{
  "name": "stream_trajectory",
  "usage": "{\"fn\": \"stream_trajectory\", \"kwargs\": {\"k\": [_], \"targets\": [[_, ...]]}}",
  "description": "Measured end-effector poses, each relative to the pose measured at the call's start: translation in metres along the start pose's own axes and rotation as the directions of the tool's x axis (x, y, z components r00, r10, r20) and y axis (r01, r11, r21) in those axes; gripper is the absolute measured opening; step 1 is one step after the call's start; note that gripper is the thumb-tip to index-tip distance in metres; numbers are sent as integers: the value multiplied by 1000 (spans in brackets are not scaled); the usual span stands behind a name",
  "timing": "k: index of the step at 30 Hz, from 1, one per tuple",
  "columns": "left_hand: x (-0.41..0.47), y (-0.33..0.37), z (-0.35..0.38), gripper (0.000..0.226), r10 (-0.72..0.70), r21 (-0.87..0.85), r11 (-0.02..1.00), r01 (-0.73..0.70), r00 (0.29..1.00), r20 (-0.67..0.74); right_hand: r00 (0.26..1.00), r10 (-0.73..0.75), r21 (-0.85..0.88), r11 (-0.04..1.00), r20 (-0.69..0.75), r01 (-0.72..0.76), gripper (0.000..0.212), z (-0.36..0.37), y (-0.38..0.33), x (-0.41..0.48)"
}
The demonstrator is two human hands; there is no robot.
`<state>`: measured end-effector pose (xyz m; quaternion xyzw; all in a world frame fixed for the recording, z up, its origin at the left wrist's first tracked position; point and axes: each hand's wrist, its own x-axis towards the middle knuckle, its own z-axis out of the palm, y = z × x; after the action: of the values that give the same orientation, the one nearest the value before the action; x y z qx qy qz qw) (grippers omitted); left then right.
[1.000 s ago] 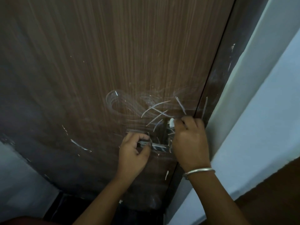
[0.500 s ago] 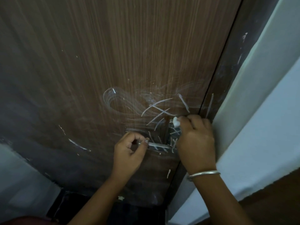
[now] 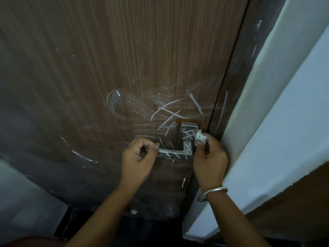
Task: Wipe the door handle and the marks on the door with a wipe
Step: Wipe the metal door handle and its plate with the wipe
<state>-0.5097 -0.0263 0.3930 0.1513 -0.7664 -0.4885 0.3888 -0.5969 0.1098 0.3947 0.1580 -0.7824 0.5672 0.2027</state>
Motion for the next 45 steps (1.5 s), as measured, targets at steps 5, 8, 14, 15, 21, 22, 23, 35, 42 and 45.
{"fn": "stream_trajectory", "kwargs": {"k": [5, 8, 14, 15, 21, 22, 23, 35, 42, 45], "targets": [[0, -1, 1, 18, -11, -29, 1000, 11, 1000, -1, 999, -39, 89, 995, -5, 40, 24, 0, -4, 8], [0, -2, -1, 17, -15, -29, 999, 15, 1000, 0, 996, -85, 86, 992, -39, 88, 26, 2, -1, 7], [1, 0, 2, 17, -64, -56, 996, 64, 998, -1, 995, 87, 45, 995, 41, -88, 25, 7, 24, -16], [1, 0, 2, 17, -68, -58, 996, 67, 998, -6, 994, 97, 45, 994, 47, -99, 25, 7, 25, -16], [1, 6, 4, 14, -76, -48, 996, 76, 997, -8, 999, -32, 155, 987, -28, 36, 25, 3, 6, 2], [1, 6, 3, 14, -77, -45, 996, 76, 997, -4, 998, -46, 152, 987, -46, 53, 25, 4, 6, 2], [2, 7, 2, 14, -78, -46, 996, 78, 997, -3, 997, -49, 144, 988, -58, 57, 25, 6, 7, 1], [3, 6, 4, 16, -103, -56, 993, 101, 994, -30, 998, 62, 77, 995, -20, -60, 24, 7, 22, -15], [2, 9, 5, 16, -118, -47, 992, 116, 993, -33, 969, 247, 105, 964, -6, -245, 25, 17, 37, -34], [1, 11, 5, 15, -124, -55, 991, 122, 992, -34, 840, 530, 328, 778, 115, -536, 27, 24, 40, -36]]}}
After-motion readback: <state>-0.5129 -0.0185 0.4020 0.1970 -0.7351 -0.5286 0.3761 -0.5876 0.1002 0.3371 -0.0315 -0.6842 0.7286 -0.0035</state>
